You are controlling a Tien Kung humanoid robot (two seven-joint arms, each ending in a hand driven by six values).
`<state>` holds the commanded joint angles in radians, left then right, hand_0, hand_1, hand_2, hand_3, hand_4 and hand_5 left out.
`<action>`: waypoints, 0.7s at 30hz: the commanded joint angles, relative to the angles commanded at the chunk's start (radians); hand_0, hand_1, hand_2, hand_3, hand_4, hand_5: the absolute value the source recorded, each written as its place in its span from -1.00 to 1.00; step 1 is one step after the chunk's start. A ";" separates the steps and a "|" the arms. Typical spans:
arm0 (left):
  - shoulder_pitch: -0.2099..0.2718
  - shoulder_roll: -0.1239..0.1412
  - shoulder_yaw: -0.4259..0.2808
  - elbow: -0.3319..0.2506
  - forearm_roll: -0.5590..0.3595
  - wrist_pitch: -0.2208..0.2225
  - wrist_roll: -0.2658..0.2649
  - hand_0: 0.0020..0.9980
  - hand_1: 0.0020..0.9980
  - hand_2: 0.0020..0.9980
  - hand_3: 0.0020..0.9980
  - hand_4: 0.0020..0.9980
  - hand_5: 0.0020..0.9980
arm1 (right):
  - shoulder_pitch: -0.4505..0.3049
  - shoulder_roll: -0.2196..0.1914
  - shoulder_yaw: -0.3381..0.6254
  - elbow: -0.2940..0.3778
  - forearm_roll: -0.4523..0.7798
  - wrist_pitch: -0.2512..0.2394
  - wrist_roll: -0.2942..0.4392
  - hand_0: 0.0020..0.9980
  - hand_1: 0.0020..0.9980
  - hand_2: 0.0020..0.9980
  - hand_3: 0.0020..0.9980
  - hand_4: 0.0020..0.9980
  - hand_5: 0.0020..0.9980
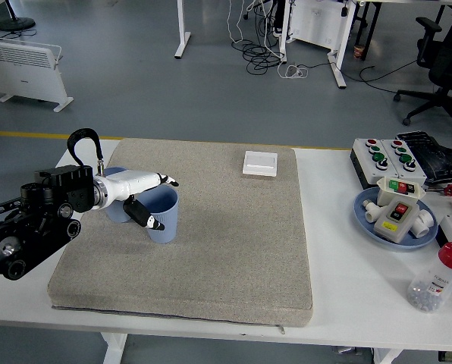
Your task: Push cup pick cup insert cup
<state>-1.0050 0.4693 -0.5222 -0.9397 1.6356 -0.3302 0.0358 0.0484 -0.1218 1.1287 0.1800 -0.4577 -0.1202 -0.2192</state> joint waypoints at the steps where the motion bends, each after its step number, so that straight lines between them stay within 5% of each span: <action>1: 0.002 0.001 -0.001 -0.001 -0.003 0.001 -0.005 0.38 0.54 0.78 0.49 0.45 -0.83 | 0.000 0.000 0.000 0.000 0.000 0.000 0.000 0.45 0.30 0.32 0.17 -0.75 -0.04; 5: 0.007 0.002 0.003 -0.003 -0.014 0.007 -0.024 0.38 0.54 0.78 0.49 0.45 -0.83 | -0.002 0.001 0.001 0.000 -0.002 0.000 0.000 0.45 0.30 0.32 0.17 -0.75 -0.04; 6: 0.008 0.002 0.005 -0.003 -0.016 0.009 -0.027 0.16 0.34 0.55 0.33 0.29 -0.94 | -0.002 0.001 0.001 0.000 -0.003 0.000 0.000 0.45 0.30 0.32 0.17 -0.75 -0.05; 11: 0.010 0.003 0.005 -0.004 -0.014 0.019 -0.040 0.16 0.34 0.55 0.33 0.29 -0.94 | -0.005 0.002 0.001 0.000 -0.004 -0.001 -0.001 0.45 0.30 0.32 0.17 -0.75 -0.05; 12: 0.012 0.005 0.003 -0.009 -0.014 0.018 -0.040 0.07 0.13 0.17 0.02 -0.18 -1.00 | -0.005 0.002 0.001 0.000 -0.004 -0.001 -0.001 0.45 0.30 0.31 0.17 -0.75 -0.05; 17: 0.024 0.035 -0.041 -0.074 -0.046 -0.001 -0.006 0.07 0.13 0.17 0.02 -0.18 -1.00 | -0.007 0.003 0.003 0.000 -0.003 -0.001 0.000 0.45 0.30 0.31 0.17 -0.75 -0.05; 18: 0.027 0.042 -0.056 -0.091 -0.060 -0.008 0.007 0.08 0.01 -0.03 -0.11 -0.28 -1.00 | -0.008 0.003 0.003 0.000 -0.002 -0.001 0.000 0.45 0.30 0.32 0.17 -0.75 -0.04; 21: 0.030 0.068 -0.107 -0.145 -0.103 -0.027 0.044 0.08 0.01 -0.03 -0.11 -0.28 -1.00 | -0.009 0.003 0.005 0.000 -0.003 -0.001 0.000 0.45 0.30 0.32 0.17 -0.75 -0.04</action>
<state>-0.9746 0.5374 -0.6295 -1.0850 1.5329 -0.3574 0.0797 0.0399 -0.1193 1.1336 0.1800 -0.4608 -0.1216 -0.2191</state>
